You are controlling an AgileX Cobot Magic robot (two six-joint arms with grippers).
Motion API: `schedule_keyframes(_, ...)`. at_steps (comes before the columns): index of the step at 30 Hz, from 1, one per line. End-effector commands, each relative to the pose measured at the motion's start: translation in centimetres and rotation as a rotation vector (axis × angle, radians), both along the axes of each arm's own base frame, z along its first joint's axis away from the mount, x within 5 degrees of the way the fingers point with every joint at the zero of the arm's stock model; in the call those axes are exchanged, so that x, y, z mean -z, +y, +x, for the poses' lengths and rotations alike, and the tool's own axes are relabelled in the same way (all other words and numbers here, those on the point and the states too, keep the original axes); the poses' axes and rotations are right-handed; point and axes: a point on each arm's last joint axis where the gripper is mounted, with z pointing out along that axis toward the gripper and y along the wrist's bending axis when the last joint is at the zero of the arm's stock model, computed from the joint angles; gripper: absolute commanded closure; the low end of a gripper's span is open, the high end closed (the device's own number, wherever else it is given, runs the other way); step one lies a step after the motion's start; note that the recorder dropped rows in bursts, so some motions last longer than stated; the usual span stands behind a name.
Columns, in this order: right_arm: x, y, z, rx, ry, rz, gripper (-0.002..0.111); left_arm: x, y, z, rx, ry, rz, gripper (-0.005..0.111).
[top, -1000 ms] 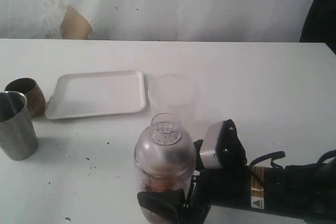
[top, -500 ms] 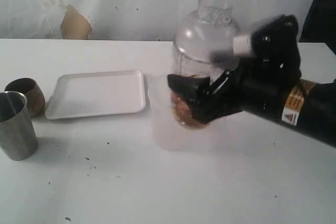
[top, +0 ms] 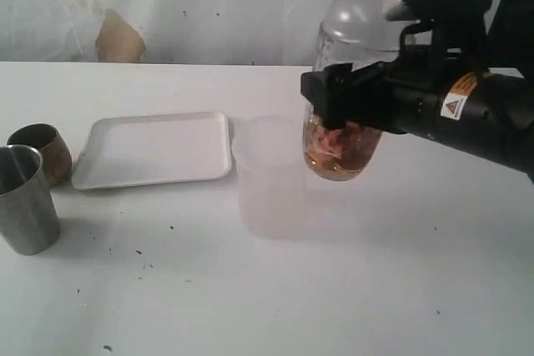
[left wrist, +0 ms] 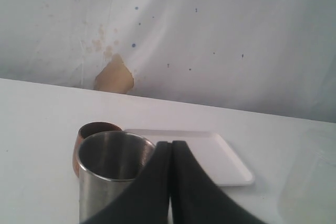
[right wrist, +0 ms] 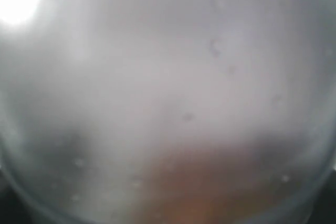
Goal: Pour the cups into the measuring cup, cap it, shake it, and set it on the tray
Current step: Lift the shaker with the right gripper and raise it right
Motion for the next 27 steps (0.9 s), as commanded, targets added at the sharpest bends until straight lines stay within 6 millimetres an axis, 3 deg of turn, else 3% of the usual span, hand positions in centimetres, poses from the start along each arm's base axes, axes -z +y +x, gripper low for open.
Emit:
schedule_keyframes(1, -0.8, 1.9, -1.0, -0.245, -0.208, -0.352, 0.108, 0.1, 0.0, 0.0, 0.001, -0.007, -0.001, 0.107)
schedule_keyframes(5, -0.7, 0.1, -0.2, 0.095, 0.078, 0.251, 0.108, 0.1, 0.0, 0.0, 0.001, -0.007, -0.001, 0.107)
schedule_keyframes(7, -0.9, 1.2, -0.6, -0.019, -0.019, 0.106, 0.108, 0.1, 0.0, 0.0, 0.001, -0.007, -0.001, 0.107)
schedule_keyframes(9, -0.6, 1.6, -1.4, -0.233, -0.182, -0.374, 0.108, 0.1, 0.0, 0.0, 0.001, -0.007, -0.001, 0.107)
schedule_keyframes(10, -0.4, 0.8, -1.2, -0.168, -0.104, -0.323, 0.108, 0.1, 0.0, 0.0, 0.001, -0.007, -0.001, 0.107)
schedule_keyframes(12, -0.2, -0.6, -0.7, 0.039, 0.068, 0.038, 0.108, 0.1, 0.0, 0.0, 0.001, -0.007, -0.001, 0.107)
schedule_keyframes(13, -0.2, -0.6, -0.7, 0.083, 0.106, 0.138, 0.108, 0.1, 0.0, 0.0, 0.001, -0.007, -0.001, 0.107)
schedule_keyframes(14, -0.2, -0.3, -0.9, 0.061, 0.091, 0.117, 0.108, 0.1, 0.0, 0.0, 0.001, -0.007, -0.001, 0.107)
schedule_keyframes(15, -0.3, 0.0, -1.2, -0.023, 0.022, -0.046, 0.108, 0.1, 0.0, 0.0, 0.001, -0.007, -0.001, 0.107)
schedule_keyframes(17, 0.0, -0.3, -1.8, -0.236, -0.116, -0.58, 0.108, 0.1, 0.0, 0.0, 0.001, -0.007, -0.001, 0.107)
schedule_keyframes(18, 0.3, -0.9, -1.7, -0.236, -0.088, -0.649, 0.108, 0.1, 0.0, 0.0, 0.001, -0.007, -0.003, 0.107)
schedule_keyframes(19, 0.2, -1.4, -1.5, -0.177, -0.05, -0.561, 0.108, 0.1, 0.0, 0.0, 0.001, -0.006, -0.005, 0.107)
schedule_keyframes(21, -0.2, -2.2, -0.9, 0.067, 0.093, -0.057, 0.108, 0.1, 0.0, 0.0, 0.001, -0.006, -0.005, 0.107)
schedule_keyframes(23, 0.0, -1.7, -1.0, 0.161, 0.18, 0.244, 0.108, 0.1, 0.0, 0.0, 0.002, -0.008, -0.005, 0.107)
schedule_keyframes(25, -0.3, -0.7, -1.3, 0.005, 0.042, -0.005, 0.108, 0.1, 0.0, 0.0, 0.002, -0.008, -0.005, 0.107)
schedule_keyframes(27, 0.0, -0.9, -1.7, -0.18, -0.106, -0.493, 0.108, 0.1, 0.0, 0.0, 0.001, -0.005, -0.004, 0.107)
